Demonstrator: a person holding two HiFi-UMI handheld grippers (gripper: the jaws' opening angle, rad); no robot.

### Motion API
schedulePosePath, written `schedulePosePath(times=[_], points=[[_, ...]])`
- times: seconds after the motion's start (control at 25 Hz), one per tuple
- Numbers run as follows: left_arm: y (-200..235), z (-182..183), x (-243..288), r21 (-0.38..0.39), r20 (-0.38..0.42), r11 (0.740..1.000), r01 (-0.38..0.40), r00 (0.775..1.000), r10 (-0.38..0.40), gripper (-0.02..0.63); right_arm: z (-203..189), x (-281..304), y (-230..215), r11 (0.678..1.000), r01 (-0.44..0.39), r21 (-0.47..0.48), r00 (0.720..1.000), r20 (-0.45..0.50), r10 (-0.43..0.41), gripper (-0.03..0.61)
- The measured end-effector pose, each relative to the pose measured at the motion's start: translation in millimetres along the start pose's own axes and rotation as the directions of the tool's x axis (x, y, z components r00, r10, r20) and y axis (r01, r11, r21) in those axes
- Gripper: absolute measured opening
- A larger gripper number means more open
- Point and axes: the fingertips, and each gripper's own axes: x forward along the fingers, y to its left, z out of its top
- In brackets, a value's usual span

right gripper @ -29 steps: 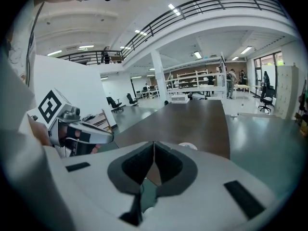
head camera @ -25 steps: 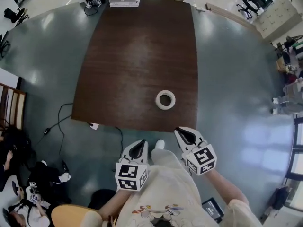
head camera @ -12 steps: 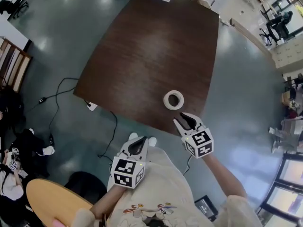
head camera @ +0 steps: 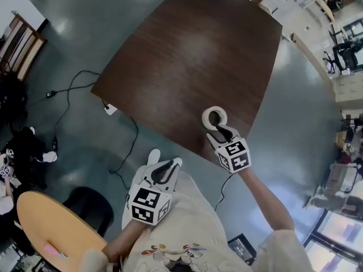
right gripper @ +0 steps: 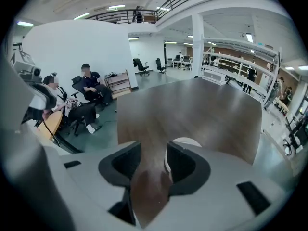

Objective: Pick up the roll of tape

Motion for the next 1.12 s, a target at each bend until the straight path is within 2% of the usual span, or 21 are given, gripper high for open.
schedulePosePath(times=[0.36,0.64,0.88,1.12], points=[[15.2,-7.5,0.3,-0.030,-0.017,0.998,-0.059,0.998,0.059,0.049,-25.7,54.5,-16.7,0.998,-0.041,-0.051,0.985,-0.171,0.031,0.172],[26.4,-7.5,-3.1,-0.058,-0.005,0.994,-0.092,0.996,0.092,0.049,-40.4,85.7,-24.8,0.996,-0.069,-0.062,0.953,-0.299,0.047,0.171],[38.5,-7.4,-9.2,-0.084,0.002,0.990,-0.112,0.994,0.112,0.049,-43.1,104.0,-30.6,0.994,-0.058,-0.095,0.922,-0.387,0.017,0.170],[45.6,-7.6,-9.2,-0.101,-0.001,0.988,-0.117,0.993,0.118,0.049,-48.6,120.1,-34.9,0.999,-0.035,0.010,0.880,-0.474,0.036,0.169]])
